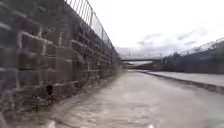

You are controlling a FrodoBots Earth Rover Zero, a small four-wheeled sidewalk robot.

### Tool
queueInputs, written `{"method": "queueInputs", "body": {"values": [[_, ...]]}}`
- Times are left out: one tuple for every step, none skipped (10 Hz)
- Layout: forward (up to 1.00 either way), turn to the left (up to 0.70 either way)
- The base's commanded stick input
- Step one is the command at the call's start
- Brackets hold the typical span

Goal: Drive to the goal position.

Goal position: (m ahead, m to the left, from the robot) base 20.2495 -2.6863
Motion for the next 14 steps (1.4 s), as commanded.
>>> {"method": "queueInputs", "body": {"values": [[1.00, -0.21], [1.00, -0.27], [1.00, -0.27], [1.00, -0.27], [1.00, -0.27], [1.00, -0.27], [1.00, -0.27], [1.00, -0.27], [1.00, -0.27], [1.00, 0.00], [1.00, 0.00], [1.00, 0.00], [1.00, 0.00], [1.00, 0.00]]}}
